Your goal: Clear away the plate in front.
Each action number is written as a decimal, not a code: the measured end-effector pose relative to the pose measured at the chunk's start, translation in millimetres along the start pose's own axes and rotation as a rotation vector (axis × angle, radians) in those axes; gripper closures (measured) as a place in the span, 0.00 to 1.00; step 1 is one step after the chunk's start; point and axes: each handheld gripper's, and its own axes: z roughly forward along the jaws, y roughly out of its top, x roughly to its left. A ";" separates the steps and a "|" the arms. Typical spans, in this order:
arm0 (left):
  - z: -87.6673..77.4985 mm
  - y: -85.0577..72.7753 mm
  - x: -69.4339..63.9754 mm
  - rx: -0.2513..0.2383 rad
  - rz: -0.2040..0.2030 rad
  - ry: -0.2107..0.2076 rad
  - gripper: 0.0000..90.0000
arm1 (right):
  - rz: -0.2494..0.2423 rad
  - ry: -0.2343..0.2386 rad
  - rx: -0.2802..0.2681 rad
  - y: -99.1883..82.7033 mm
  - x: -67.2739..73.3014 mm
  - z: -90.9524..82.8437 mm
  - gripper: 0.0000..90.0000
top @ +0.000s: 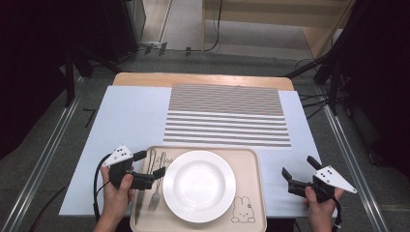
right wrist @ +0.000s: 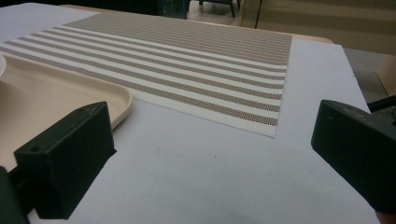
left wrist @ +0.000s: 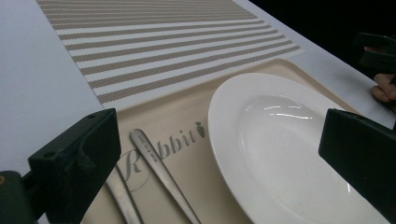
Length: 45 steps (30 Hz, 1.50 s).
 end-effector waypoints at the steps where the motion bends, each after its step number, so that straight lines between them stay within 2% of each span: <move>1: -1.0 -0.1 1.1 0.001 0.007 0.005 0.00 | 0.000 0.000 0.000 0.0 0.0 0.0 0.00; 16: -18.3 -4.2 16.8 -0.027 0.029 0.049 0.00 | -0.002 -0.003 0.001 0.2 0.0 0.1 0.00; 23: -25.3 -7.8 26.0 -0.034 0.029 0.076 0.00 | -0.003 -0.004 0.002 0.2 0.0 0.2 0.00; 31: -33.3 -11.1 35.8 -0.037 0.028 0.082 0.00 | -0.002 -0.005 0.003 0.2 0.1 0.2 0.00; 40: -44.1 -15.8 47.2 -0.040 0.035 0.109 0.00 | -0.003 -0.006 0.003 0.2 0.1 0.2 0.00; 45: -50.2 -19.4 55.0 -0.045 0.022 0.129 0.00 | -0.003 -0.006 0.003 0.2 0.0 0.2 0.00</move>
